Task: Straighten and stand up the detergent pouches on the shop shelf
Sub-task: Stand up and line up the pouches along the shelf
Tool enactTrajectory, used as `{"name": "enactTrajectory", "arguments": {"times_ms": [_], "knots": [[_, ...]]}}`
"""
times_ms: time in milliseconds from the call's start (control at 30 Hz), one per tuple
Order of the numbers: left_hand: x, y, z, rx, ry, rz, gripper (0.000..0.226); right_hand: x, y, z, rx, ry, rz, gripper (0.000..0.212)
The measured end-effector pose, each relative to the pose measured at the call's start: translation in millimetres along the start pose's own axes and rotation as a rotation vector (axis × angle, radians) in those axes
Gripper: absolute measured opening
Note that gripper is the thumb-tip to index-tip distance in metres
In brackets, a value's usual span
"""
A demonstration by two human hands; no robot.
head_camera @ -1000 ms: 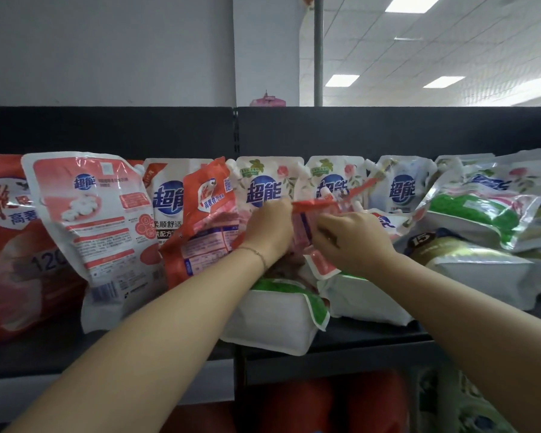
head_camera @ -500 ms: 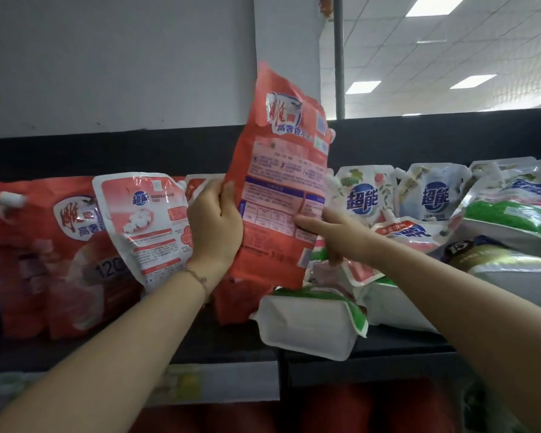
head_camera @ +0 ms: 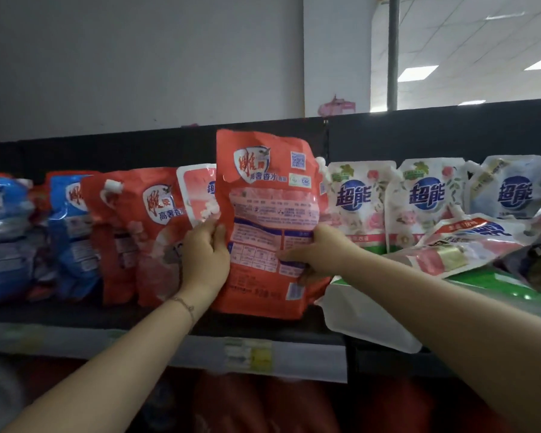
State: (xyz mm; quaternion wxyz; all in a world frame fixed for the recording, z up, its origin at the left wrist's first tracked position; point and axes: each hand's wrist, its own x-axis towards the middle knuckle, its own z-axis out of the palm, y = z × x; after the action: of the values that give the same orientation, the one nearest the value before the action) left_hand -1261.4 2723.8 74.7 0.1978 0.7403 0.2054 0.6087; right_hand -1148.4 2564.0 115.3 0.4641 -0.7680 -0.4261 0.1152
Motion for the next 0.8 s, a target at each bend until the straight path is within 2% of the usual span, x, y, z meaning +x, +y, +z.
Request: {"name": "enactTrajectory", "arguments": {"times_ms": [67,100,167,333,467,533,633,700,800], "knots": [[-1.9,-15.3,2.1,0.283,-0.038,-0.061,0.027,6.8,3.1,13.7,-0.122,0.017,0.01,0.042],[-1.9,-18.9,1.8,0.335,-0.086,-0.108,0.028,11.6,3.7,18.7,-0.18,0.036,0.011,0.046],[-0.2,-20.0,-0.7,0.244,-0.149,-0.175,0.028,22.7,3.3,26.2,-0.183,0.077,0.027,0.049],[13.1,-25.1,2.6,0.114,-0.171,-0.348,0.036,51.0,2.6,54.0,-0.085,0.181,0.056,0.059],[33.2,-51.9,6.6,0.137,-0.141,-0.427,0.03,58.1,0.6,83.6,0.037,0.213,0.05,0.037],[39.7,-60.3,3.4,0.124,-0.128,-0.453,0.024,59.4,2.0,95.3,0.032,0.18,0.004,0.041],[41.7,-68.2,-3.1,0.072,-0.036,-0.516,0.015,58.2,1.5,94.8,-0.069,0.037,-0.003,0.056],[32.9,-65.3,-8.2,0.093,0.019,-0.483,0.02,55.9,-0.7,83.4,-0.158,-0.016,-0.011,0.06],[10.8,-59.0,-16.4,0.134,0.071,-0.261,0.024,47.2,-6.6,63.9,-0.263,-0.078,-0.048,0.045]]}}
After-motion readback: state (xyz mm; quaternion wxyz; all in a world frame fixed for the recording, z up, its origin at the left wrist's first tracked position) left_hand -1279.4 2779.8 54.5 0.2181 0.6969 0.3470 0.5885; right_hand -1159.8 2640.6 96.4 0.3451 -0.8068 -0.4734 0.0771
